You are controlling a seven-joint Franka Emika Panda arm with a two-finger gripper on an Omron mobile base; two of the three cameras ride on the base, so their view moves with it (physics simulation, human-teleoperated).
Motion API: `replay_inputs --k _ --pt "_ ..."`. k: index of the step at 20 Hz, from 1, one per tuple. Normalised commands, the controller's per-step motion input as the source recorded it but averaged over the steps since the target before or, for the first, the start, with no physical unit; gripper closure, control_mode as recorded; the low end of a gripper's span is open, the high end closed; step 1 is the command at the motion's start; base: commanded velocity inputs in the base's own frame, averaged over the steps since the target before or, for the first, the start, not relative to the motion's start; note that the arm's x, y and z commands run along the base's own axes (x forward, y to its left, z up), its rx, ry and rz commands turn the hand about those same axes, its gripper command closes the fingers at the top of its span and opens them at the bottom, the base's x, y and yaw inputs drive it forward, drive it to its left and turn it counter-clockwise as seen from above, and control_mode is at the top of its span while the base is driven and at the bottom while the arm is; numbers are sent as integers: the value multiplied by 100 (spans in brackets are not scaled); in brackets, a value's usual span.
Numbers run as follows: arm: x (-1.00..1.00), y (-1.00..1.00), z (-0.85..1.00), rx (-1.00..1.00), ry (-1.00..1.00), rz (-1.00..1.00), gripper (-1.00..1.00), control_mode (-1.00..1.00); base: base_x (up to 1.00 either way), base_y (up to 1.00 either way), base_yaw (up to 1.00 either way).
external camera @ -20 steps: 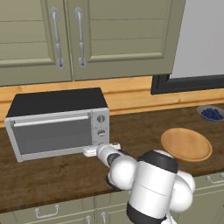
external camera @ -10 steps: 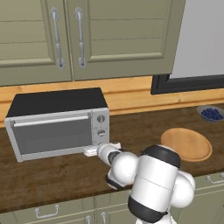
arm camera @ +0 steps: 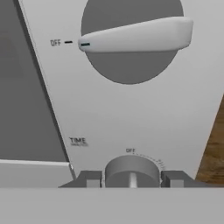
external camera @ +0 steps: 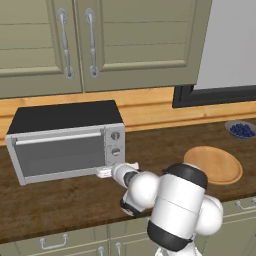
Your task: Pick up the kebab skewer and baguette bread, and place them inside the toaster oven. Close the toaster oven door and start by setting the timer.
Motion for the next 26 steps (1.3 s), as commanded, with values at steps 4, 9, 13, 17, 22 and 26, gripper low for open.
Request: replay_inputs --k 4,9,13,17,22,26 --pt "-9 -2 -3 12 0 0 100 -100 0 0 0" --pt "-4 -17 0 21 0 0 100 -100 0 0 0" --pt "0 -31 0 30 -1 0 100 -100 0 0 0" --pt "-2 -49 0 39 -3 0 100 -100 0 0 0" --pt "-5 -62 0 45 -6 3 100 -100 0 0 0" --pt "-13 -74 0 49 -10 9 100 -100 0 0 0"
